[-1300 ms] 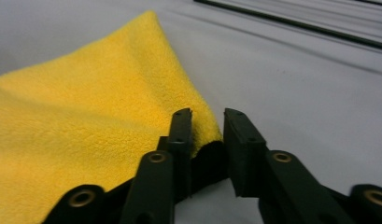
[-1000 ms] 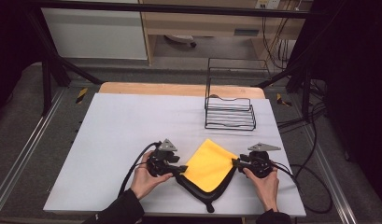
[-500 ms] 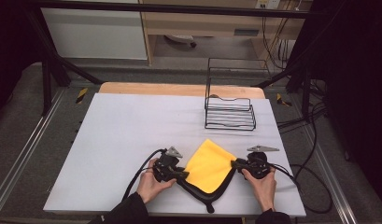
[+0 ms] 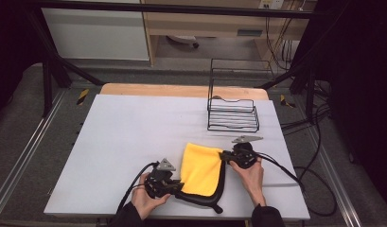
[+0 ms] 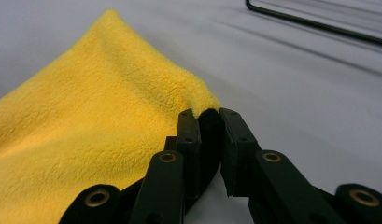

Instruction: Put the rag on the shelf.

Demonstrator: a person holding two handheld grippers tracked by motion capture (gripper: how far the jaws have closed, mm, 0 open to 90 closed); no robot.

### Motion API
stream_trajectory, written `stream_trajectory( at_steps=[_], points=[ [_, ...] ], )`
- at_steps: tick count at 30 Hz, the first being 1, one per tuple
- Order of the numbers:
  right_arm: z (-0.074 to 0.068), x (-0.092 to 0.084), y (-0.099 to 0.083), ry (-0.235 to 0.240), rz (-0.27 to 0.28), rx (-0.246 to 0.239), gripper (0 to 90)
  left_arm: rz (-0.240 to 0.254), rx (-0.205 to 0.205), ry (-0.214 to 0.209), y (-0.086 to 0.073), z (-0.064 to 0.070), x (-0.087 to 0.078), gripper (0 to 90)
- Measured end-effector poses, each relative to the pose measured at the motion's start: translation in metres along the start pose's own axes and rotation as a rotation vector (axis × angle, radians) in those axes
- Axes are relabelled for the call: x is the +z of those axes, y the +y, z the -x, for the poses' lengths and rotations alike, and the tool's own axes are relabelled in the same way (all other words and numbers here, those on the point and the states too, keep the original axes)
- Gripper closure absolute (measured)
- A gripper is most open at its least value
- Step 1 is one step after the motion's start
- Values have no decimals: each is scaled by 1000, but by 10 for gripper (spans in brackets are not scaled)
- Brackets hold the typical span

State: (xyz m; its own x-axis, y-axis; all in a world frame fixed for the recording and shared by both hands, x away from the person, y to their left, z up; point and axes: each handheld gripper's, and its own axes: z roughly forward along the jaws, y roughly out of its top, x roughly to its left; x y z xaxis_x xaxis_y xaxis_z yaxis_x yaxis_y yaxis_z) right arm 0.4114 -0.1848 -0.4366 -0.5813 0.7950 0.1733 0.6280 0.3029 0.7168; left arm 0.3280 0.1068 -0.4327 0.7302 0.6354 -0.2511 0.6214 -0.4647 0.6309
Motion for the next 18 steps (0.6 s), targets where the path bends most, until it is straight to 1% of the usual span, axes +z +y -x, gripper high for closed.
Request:
stream_trajectory(
  at_steps=[1,2,3,4,5,6,7,10,11,12,13,14,15,16,17,18],
  points=[
    [-2,5,3,5,-1,-13,792,6,-7,4,-2,1,-2,819],
    [-2,5,3,5,-1,-13,792,12,-15,11,-4,2,-3,819],
    [-5,14,8,19,3,-29,793,18,-18,21,-6,4,-4,817],
    [-6,17,9,21,-2,-34,792,31,-22,40,-10,6,-4,814],
    [-6,20,9,16,-7,-41,790,31,-22,40,-10,6,-4,811],
    [-6,22,8,16,-10,-34,787,39,-30,44,-11,6,-3,807],
    [-6,22,8,16,-10,-34,787,42,-27,45,-12,6,-2,807],
    [-7,19,6,7,13,-59,738,39,8,46,-13,5,-2,771],
    [-7,17,7,7,19,-59,712,38,19,48,-13,4,-3,756],
    [-7,17,7,7,19,-59,712,43,27,45,-13,4,-4,756],
    [-7,14,7,9,37,-56,691,40,38,42,-13,3,-5,736],
    [-7,7,6,28,62,-35,610,39,51,40,-13,2,-7,685],
    [-7,7,6,28,62,-35,610,45,59,41,-13,0,-9,685],
    [-6,4,6,31,69,-36,567,51,70,45,-12,-2,-11,654],
    [-7,-2,3,40,77,-33,495,58,79,50,-11,-4,-13,595],
    [-7,-5,2,41,81,-32,457,67,84,51,-10,-6,-15,559]
  ],
)
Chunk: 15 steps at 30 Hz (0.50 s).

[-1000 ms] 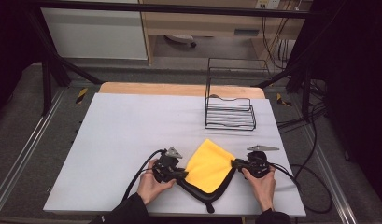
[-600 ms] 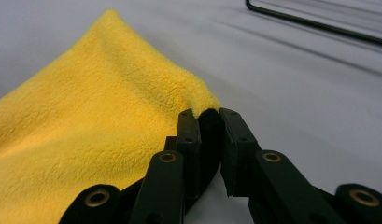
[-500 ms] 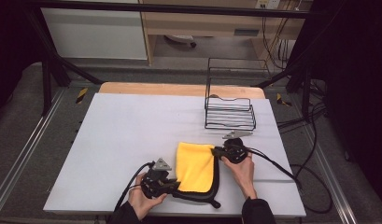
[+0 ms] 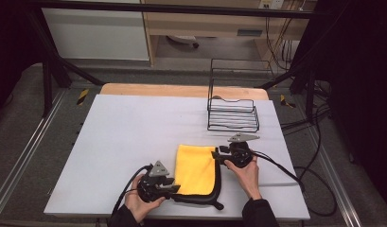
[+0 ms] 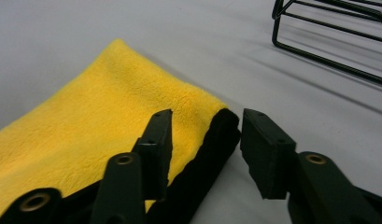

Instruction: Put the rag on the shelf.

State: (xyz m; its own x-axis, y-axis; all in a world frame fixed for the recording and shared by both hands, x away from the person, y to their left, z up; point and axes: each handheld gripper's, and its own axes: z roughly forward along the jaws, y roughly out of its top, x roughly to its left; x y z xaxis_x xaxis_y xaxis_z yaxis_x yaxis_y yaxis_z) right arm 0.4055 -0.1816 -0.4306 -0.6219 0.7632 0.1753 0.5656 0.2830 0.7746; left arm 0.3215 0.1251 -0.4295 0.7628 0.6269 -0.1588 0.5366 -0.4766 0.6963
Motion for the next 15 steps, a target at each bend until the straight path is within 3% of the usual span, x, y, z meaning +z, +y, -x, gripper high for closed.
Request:
stream_trajectory(
  at_steps=[1,3,8,13,15],
  points=[
    [0,0,0,0,0,0,457,6,2,1,1,-3,-2,559],
    [0,-6,-3,-2,12,6,384,18,2,4,2,-8,-6,456],
    [4,-19,-13,9,30,38,237,24,-4,10,7,-21,-10,337],
    [8,-30,-25,16,17,41,113,17,-19,-4,13,-33,-7,176],
    [8,-31,-27,17,20,42,101,15,-18,3,16,-37,-5,163]
  ],
)
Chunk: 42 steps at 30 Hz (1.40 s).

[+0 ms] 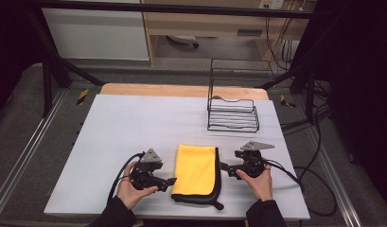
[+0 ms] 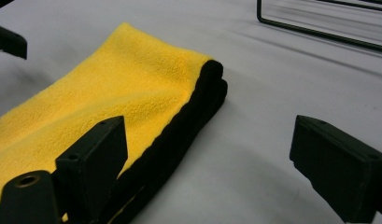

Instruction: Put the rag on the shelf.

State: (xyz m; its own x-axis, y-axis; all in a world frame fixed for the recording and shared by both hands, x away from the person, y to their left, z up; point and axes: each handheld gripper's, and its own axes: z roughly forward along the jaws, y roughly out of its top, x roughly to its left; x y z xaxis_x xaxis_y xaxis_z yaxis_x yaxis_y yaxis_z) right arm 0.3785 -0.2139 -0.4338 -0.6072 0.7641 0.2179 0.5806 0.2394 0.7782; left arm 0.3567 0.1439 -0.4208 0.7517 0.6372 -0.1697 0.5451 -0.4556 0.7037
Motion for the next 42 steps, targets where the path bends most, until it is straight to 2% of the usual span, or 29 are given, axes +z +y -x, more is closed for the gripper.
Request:
stream_trajectory(
  at_steps=[4,7,20,25,30,33,36,39,42],
  points=[
    [2,-5,-7,11,-11,5,69,-6,-1,13,6,-7,4,124],
    [1,-7,-10,-1,-34,-17,50,-3,4,20,12,-12,6,125],
    [1,-12,-15,-4,-19,-10,28,5,11,15,41,-22,25,107],
    [1,-13,-15,-7,-18,-14,24,-5,12,51,51,-26,34,101],
    [1,-13,-15,-13,-13,-16,20,-6,-14,87,59,-31,43,106],
    [1,-13,-16,-14,-15,-17,20,-11,-15,123,62,-36,49,140],
    [1,-12,-16,-15,-15,-19,21,-10,-42,143,63,-41,54,225],
    [1,-12,-16,-14,-14,-23,22,-20,-63,132,63,-45,59,304],
    [1,-12,-16,-14,-18,-26,26,-33,-65,108,61,-45,64,374]
  ],
)
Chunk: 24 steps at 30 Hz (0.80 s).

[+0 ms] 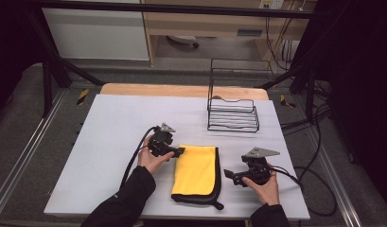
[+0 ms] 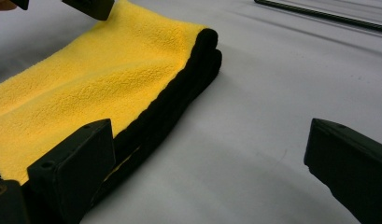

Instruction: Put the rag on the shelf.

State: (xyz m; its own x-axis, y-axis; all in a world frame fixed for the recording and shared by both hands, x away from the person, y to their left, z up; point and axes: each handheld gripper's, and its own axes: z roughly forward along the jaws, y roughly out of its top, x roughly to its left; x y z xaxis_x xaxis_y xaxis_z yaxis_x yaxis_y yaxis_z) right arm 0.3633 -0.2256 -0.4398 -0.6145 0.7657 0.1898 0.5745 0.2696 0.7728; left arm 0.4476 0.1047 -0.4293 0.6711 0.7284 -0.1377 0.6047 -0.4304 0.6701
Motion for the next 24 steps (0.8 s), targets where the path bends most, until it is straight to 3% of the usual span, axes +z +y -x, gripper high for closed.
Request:
stream_trajectory(
  at_steps=[5,13,24],
  points=[
    [0,1,0,1,-5,2,27,-12,-25,-35,-1,0,8,490],
    [0,1,0,0,-6,0,30,-19,-32,-54,-2,-1,13,608],
    [0,0,1,0,-5,10,24,-30,-38,-53,-3,2,14,740]
  ],
)
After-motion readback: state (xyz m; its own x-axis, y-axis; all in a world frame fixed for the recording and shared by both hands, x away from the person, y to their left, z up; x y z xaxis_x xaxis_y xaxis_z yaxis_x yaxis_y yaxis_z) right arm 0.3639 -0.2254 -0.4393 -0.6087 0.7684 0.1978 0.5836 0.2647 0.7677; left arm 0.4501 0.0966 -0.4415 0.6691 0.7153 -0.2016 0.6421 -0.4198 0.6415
